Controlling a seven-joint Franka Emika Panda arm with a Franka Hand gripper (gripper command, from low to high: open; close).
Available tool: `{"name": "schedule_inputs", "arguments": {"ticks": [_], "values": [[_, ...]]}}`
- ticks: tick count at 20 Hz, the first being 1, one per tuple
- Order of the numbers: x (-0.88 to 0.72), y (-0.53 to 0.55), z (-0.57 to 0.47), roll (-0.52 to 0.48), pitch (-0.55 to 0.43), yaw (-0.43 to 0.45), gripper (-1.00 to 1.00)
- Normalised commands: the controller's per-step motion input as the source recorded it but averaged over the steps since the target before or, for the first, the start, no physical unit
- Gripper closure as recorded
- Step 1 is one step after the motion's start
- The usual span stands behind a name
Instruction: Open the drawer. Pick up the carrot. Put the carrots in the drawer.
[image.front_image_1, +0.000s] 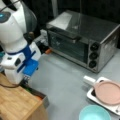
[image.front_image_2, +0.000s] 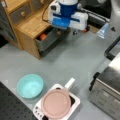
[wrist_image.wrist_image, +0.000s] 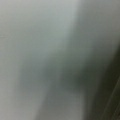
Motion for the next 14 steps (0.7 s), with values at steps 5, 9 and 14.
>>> {"name": "schedule_inputs", "arguments": {"ticks": [5,9,14], "values": [[0.14,-0.27,0.1,-0.052,0.092,0.185,-1.0],[0.11,-0.18,0.13,-0.041,0.113,0.147,-1.0],[0.06,0.02,0.21,-0.034,0.136,0.095,-1.0]]}}
